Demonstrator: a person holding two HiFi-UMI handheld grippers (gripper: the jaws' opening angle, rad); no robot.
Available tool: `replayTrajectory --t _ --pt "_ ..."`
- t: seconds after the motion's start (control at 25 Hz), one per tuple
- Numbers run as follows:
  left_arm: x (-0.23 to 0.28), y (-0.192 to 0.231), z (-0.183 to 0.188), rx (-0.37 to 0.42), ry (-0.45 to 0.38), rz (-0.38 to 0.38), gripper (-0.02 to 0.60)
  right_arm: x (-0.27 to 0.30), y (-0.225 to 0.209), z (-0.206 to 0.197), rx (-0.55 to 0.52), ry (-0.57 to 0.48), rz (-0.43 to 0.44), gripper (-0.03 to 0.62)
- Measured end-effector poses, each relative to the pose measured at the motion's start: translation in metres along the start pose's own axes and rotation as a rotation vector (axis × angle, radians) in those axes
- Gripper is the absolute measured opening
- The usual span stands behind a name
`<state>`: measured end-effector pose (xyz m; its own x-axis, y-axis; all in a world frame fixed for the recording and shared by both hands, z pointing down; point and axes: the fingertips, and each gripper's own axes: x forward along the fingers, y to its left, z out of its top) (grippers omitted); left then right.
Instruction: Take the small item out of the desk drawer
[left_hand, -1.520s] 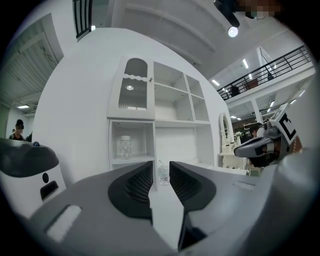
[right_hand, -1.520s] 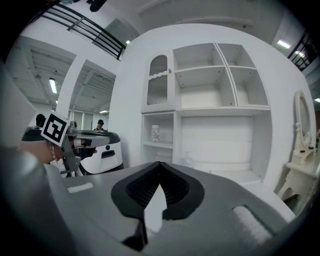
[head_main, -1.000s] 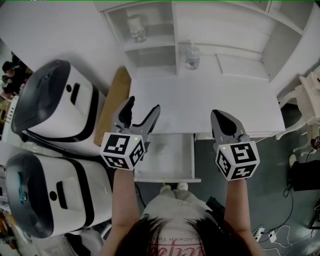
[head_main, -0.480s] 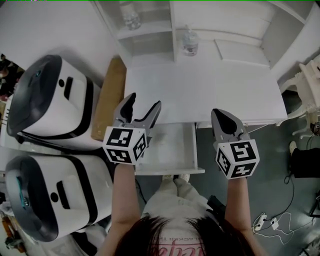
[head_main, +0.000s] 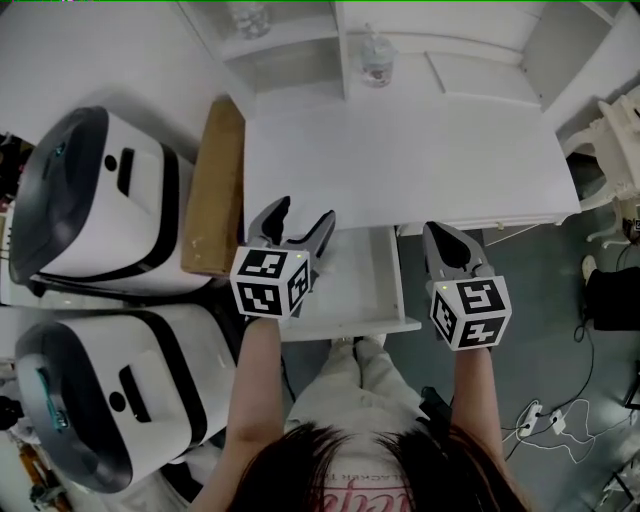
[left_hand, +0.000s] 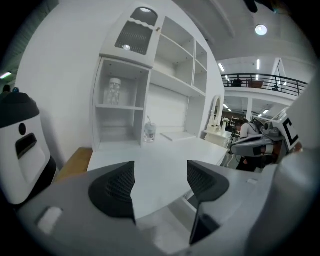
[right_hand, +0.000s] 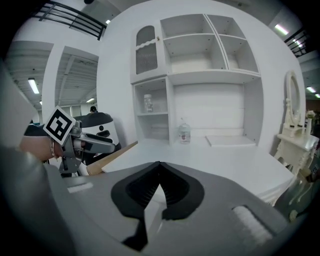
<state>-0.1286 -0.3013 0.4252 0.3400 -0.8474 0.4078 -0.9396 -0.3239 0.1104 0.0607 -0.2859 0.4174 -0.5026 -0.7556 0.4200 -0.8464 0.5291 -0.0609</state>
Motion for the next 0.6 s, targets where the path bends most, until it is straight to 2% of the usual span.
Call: replayTrajectory --t 0.08,0.6 --pt "0.007 -0.002 -0.015 0.011 0.041 -0.013 0.336 0.003 -0.001 -0.011 0.021 0.028 -0.007 0.002" --pt "0.027 -0.007 -0.092 -0.04 0.236 -0.081 0.328 0.017 0.003 -0.077 0.079 0.189 -0.026 0.002"
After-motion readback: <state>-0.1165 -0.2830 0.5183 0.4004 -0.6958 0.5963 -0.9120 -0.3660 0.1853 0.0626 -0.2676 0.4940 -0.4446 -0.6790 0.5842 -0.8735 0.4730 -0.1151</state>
